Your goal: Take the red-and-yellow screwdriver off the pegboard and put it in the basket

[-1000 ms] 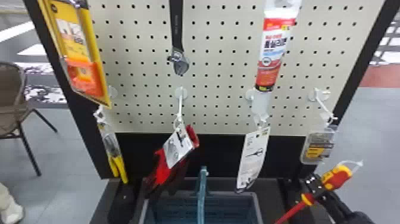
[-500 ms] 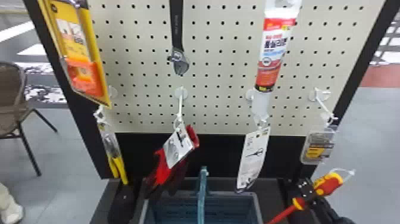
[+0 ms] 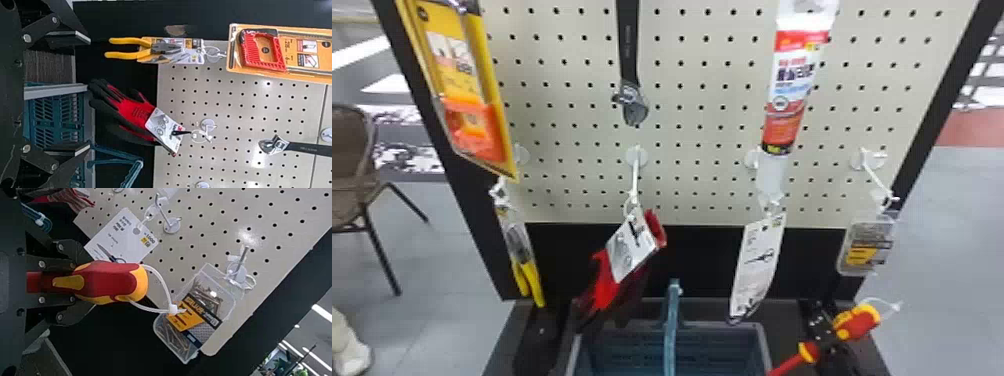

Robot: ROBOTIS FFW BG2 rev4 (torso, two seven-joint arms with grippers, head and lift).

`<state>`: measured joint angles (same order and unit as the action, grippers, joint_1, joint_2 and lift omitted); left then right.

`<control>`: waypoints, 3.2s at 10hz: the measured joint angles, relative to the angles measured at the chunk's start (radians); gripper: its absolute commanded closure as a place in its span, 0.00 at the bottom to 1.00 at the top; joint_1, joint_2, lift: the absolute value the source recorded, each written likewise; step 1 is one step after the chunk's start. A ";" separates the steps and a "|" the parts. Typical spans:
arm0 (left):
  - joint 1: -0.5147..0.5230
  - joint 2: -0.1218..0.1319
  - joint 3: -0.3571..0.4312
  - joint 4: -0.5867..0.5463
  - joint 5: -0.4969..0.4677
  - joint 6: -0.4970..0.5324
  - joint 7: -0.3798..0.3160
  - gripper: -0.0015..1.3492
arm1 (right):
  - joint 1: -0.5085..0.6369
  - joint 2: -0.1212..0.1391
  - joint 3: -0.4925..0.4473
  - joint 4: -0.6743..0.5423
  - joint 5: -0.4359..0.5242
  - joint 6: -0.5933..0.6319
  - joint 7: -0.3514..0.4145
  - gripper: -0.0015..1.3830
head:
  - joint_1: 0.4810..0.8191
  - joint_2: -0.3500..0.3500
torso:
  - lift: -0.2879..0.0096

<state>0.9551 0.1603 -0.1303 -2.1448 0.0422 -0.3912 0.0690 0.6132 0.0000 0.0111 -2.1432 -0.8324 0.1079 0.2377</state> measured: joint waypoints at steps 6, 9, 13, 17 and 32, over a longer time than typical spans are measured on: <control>-0.009 0.016 -0.009 0.003 0.006 0.006 0.000 0.25 | -0.018 0.000 0.114 0.032 -0.058 -0.020 -0.048 0.76 | 0.20 0.50 | 0.63; -0.012 0.017 -0.011 0.009 0.007 0.002 0.000 0.25 | -0.028 0.000 0.141 0.072 -0.081 -0.019 -0.048 0.76 | 0.20 0.50 | 0.63; -0.016 0.018 -0.011 0.025 0.012 -0.007 0.000 0.25 | -0.056 0.000 0.178 0.110 -0.108 0.009 -0.047 0.76 | 0.20 0.50 | 0.63; -0.020 0.019 -0.011 0.039 0.019 -0.016 0.000 0.25 | -0.085 -0.007 0.188 0.140 -0.111 0.078 -0.023 0.76 | 0.20 0.50 | 0.63; -0.026 0.015 -0.017 0.052 0.028 -0.021 0.000 0.25 | -0.139 -0.025 0.186 0.169 -0.086 0.177 0.034 0.22 | 0.20 0.50 | 0.63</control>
<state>0.9295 0.1748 -0.1473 -2.0924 0.0706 -0.4126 0.0690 0.4743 -0.0245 0.1971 -1.9742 -0.9181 0.2853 0.2715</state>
